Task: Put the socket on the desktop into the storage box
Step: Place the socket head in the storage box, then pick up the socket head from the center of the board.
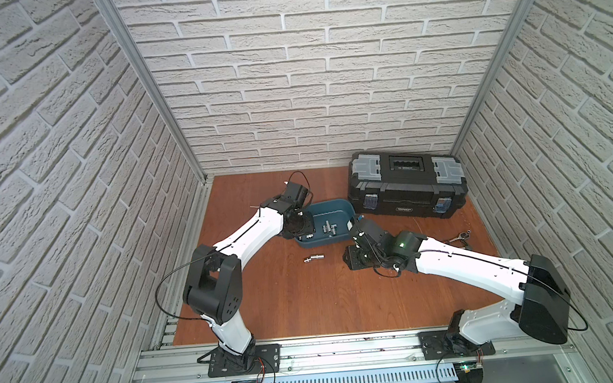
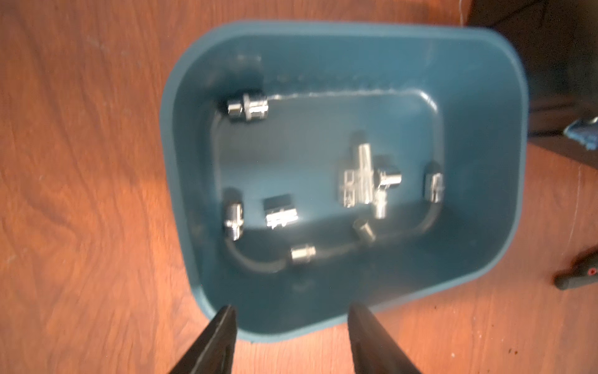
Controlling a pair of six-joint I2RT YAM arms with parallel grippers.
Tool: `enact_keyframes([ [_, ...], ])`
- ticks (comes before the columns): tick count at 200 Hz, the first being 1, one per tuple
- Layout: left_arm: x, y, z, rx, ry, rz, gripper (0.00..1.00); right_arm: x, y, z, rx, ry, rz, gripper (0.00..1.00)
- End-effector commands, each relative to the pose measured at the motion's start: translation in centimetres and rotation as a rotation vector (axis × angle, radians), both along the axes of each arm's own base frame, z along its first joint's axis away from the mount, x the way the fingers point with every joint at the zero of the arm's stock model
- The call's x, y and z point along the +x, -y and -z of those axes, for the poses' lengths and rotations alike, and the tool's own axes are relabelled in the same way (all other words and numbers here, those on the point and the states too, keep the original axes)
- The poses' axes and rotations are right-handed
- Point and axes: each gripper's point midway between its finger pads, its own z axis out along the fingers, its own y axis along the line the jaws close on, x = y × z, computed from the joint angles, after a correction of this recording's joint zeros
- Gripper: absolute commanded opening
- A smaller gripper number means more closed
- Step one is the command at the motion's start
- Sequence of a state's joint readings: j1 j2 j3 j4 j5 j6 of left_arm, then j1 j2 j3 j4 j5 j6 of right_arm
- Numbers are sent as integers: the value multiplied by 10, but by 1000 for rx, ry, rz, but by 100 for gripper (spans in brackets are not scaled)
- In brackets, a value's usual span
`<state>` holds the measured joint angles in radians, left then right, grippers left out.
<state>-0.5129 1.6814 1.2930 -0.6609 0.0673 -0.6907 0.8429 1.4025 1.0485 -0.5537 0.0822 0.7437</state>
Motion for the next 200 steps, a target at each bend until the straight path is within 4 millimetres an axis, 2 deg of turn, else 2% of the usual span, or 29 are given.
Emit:
enact_keyframes([
  [1,-10,4,-14,-52,51,31,61,2,-10,-11,9,25,-42,44],
  [48,-40,-7,-7,-75,45,43,63,3,-17,-9,1,16,-81,44],
  [96,-61,-18,10,-68,13,18,66,5,-23,-4,9,4,-90,44],
  [200,-67,-15,49,38,-55,-5,64,0,-19,7,14,-18,-64,44],
])
